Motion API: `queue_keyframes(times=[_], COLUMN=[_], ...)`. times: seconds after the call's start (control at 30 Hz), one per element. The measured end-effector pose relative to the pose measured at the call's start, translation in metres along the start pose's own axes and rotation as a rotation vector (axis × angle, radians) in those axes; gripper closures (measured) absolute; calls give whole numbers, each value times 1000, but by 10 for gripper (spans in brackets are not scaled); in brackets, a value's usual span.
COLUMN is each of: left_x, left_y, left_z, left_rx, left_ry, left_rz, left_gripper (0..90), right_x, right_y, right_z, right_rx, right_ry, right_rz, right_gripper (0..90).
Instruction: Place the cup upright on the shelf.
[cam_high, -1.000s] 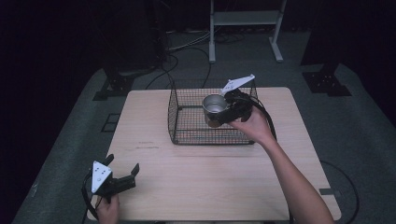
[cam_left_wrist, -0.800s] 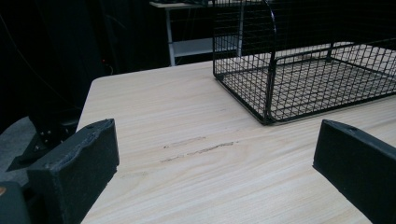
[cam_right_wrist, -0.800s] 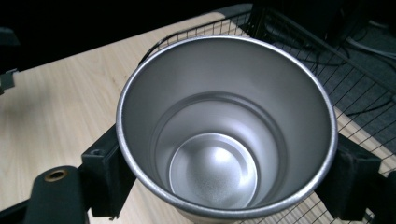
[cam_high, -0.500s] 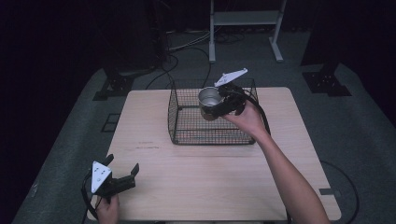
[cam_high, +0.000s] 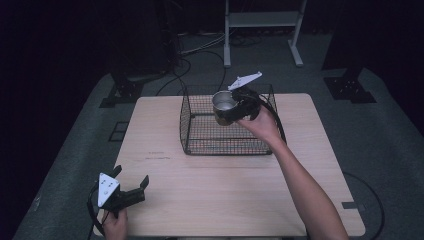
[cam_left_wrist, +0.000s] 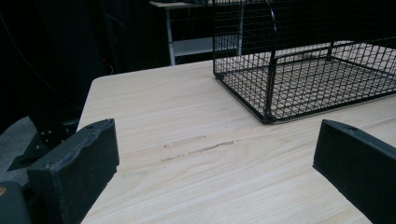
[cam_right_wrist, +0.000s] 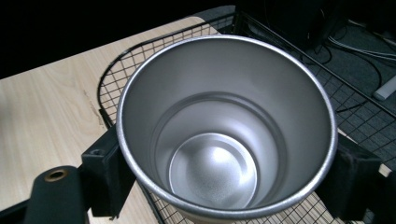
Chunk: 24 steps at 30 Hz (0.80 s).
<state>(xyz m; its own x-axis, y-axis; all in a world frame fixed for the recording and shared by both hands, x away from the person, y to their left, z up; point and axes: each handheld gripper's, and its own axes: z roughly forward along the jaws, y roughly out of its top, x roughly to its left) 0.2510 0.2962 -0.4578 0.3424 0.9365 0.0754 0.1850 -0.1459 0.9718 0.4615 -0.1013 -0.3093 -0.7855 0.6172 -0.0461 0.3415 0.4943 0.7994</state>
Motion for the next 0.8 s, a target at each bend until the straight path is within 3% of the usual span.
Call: queue_keyframes(times=[0.33,0.8], left_x=[0,0], left_y=[0,-1], left_z=[0,1], left_rx=[-1,-1], left_ry=[0,2], left_rz=[1,-3], left_gripper=[0,0], right_x=[-9,-15], right_y=[-6,-9], right_z=[13,27], right_rx=[26,23], right_ry=[-11,-18], right_rz=[13,31], right_gripper=[176,176])
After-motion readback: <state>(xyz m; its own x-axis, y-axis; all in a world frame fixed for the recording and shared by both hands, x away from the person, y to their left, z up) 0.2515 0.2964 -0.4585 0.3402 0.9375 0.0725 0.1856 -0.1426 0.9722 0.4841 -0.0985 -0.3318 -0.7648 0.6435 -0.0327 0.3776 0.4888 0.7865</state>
